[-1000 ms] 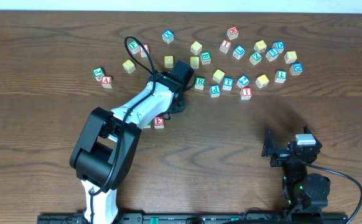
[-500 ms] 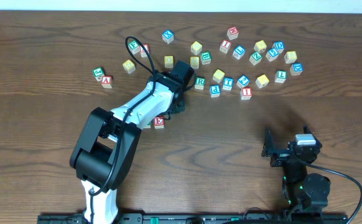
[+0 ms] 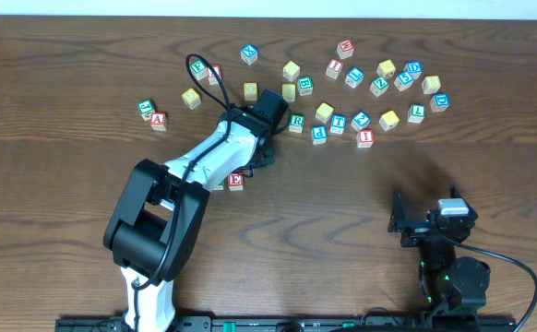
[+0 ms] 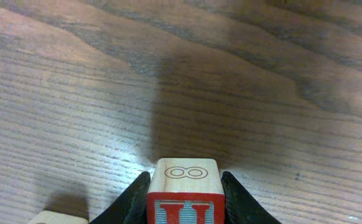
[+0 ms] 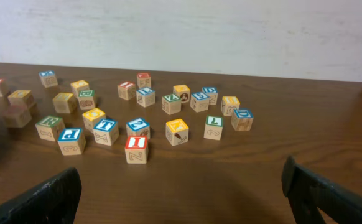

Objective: Spell out NEURIPS

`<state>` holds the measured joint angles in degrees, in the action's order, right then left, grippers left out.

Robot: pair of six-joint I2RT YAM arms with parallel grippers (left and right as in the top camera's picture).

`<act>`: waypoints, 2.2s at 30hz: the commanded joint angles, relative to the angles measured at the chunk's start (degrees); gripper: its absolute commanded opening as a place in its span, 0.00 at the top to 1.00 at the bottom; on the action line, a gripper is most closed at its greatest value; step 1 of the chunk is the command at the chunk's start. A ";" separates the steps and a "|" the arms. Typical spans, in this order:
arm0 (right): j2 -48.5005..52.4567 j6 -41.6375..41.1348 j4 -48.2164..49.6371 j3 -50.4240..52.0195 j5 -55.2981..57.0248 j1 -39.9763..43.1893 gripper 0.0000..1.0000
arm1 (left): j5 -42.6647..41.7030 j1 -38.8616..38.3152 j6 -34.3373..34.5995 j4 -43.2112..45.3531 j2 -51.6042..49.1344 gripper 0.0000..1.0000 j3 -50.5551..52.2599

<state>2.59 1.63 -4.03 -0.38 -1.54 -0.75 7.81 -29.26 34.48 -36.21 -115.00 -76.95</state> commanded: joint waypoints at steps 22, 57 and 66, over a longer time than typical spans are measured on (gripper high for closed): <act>-0.17 -0.96 -0.26 0.04 -0.13 0.35 0.01 | -4.68 -3.45 -2.29 -9.94 17.03 0.75 0.20; -0.17 -0.96 -0.26 0.04 -0.13 0.35 0.01 | 5.84 -12.70 0.13 2.51 16.87 0.75 11.96; -0.17 -0.94 -0.26 0.04 -0.13 0.35 0.01 | 5.77 -10.03 1.40 5.70 16.85 0.76 15.04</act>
<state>2.59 1.63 -4.03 -0.38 -1.54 -0.75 12.25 -40.36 34.85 -30.92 -98.78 -62.54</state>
